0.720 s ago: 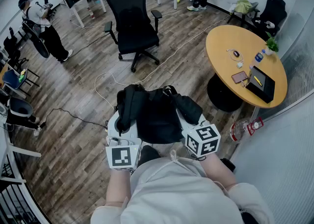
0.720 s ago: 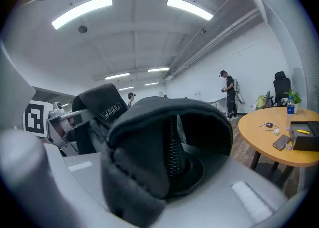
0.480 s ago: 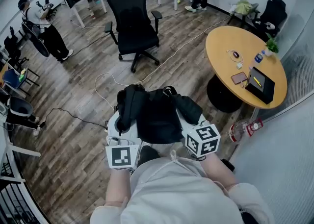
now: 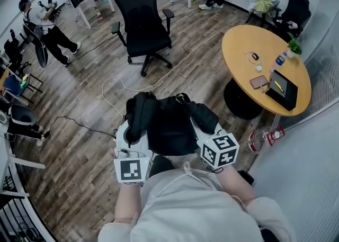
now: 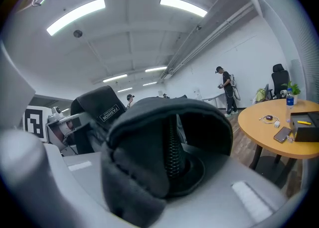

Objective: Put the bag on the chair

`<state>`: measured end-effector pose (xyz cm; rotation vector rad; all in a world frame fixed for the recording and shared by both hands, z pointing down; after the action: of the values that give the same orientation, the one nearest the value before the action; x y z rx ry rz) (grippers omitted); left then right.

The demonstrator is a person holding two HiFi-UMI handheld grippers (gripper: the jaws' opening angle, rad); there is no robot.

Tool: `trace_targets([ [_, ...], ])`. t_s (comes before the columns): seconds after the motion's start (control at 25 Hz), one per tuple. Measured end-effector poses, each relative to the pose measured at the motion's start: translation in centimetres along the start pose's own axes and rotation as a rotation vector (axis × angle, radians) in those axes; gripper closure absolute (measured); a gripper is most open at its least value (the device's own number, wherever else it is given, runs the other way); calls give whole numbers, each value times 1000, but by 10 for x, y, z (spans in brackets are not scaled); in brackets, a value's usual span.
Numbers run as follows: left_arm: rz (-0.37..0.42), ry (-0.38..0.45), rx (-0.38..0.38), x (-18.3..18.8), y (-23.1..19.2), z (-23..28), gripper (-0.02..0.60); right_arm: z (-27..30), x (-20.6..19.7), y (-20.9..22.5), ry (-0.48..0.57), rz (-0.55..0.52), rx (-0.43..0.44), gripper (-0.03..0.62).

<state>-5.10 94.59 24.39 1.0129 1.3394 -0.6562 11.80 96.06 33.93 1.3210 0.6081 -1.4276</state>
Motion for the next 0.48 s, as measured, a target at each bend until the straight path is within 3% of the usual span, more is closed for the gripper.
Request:
trace_targets([
  [0.48, -35, -21, -15, -25, -31, 58, 558, 58, 11, 23, -30, 9, -23, 568],
])
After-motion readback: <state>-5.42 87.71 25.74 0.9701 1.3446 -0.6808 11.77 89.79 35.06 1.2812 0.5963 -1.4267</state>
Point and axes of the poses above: the fingertips, and each gripper's own axes: z forward along the fingers, y to its right, x out of its top, the point moved 1 cm from there along -z, backward along the fingers, and after that the axes turned 2 degrees about x, right-handed, at the moved point
